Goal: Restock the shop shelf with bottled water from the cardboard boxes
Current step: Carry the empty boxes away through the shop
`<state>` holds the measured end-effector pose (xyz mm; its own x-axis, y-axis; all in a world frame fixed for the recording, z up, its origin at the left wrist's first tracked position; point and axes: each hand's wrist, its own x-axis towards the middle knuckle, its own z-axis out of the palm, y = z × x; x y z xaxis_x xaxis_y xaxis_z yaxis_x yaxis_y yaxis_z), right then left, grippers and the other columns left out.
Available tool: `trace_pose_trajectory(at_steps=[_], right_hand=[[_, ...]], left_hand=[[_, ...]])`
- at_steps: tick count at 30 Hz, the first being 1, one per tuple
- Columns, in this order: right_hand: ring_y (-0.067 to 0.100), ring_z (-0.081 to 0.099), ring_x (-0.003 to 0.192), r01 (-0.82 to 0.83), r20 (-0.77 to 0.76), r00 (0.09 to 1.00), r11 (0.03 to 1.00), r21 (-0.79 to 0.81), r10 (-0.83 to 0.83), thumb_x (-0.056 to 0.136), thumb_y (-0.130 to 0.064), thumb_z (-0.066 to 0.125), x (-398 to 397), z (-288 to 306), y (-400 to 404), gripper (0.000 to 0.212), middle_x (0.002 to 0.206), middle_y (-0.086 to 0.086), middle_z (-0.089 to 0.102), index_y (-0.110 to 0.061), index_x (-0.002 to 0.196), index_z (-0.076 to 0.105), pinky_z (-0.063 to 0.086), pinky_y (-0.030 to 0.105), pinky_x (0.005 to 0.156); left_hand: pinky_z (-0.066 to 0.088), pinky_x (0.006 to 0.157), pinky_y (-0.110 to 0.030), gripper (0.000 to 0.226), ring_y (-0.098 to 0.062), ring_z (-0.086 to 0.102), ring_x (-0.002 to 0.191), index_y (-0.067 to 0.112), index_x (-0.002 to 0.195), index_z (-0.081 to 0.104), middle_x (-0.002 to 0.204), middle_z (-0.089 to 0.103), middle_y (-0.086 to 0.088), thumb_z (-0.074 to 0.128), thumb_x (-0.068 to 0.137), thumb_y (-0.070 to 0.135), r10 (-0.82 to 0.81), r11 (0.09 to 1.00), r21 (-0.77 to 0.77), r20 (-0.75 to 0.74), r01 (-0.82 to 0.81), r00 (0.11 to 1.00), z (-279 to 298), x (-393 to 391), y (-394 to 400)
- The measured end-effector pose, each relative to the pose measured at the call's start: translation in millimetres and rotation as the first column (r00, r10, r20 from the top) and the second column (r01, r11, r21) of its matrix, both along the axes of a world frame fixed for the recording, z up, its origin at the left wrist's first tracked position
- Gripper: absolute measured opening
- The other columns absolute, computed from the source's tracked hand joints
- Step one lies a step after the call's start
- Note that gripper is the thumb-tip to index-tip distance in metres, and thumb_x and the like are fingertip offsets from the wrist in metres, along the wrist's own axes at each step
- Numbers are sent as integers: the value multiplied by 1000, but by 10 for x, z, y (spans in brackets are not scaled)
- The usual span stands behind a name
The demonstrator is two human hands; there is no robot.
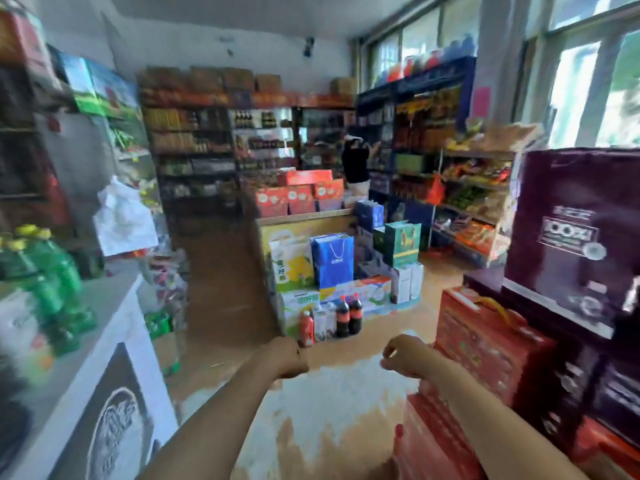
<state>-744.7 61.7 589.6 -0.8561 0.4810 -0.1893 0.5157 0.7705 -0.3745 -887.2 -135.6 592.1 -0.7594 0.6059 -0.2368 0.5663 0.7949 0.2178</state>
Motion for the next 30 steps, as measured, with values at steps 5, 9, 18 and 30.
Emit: trace_pose_trajectory(at_steps=[5, 9, 18, 30], right_hand=[[25, 59, 106, -236, 0, 972, 971, 40, 237, 90, -27, 55, -1512, 239, 312, 22, 102, 9, 61, -12, 102, 66, 40, 23, 68], [22, 59, 111, -263, -82, 960, 963, 64, 268, 91, -25, 54, -2616, 513, 497, 24, 113, 6, 65, -14, 107, 69, 44, 23, 83], [16, 49, 91, -349, -95, 933, 937, -5, 347, 95, -26, 48, -5047, 656, 634, 29, 107, 7, 58, -9, 111, 65, 41, 24, 75], [19, 50, 82, -301, -131, 948, 951, -74, 289, 87, -27, 57, -8578, 978, 766, 14, 85, -1, 55, -22, 75, 53, 45, 27, 77]], left_hand=[[52, 73, -35, 30, -29, 66, 90, 8, 73, 62, 91, 69, -17, 57, 83, 35, 248, 968, 33, -14, -248, 969, 257, -1085, 25], [52, 78, -40, 38, -33, 65, 94, 0, 87, 65, 98, 67, -22, 56, 84, 36, 374, 926, 76, -53, -370, 926, 475, -1870, 30], [28, 51, -26, 39, -17, 44, 53, 13, 55, 48, 51, 39, -1, 59, 83, 37, 461, 885, 91, -26, -457, 887, 451, -4052, 75], [49, 76, -34, 44, -34, 64, 94, -2, 92, 63, 98, 61, -23, 56, 85, 40, 466, 868, 175, 35, -465, 884, 823, -7622, 331]])
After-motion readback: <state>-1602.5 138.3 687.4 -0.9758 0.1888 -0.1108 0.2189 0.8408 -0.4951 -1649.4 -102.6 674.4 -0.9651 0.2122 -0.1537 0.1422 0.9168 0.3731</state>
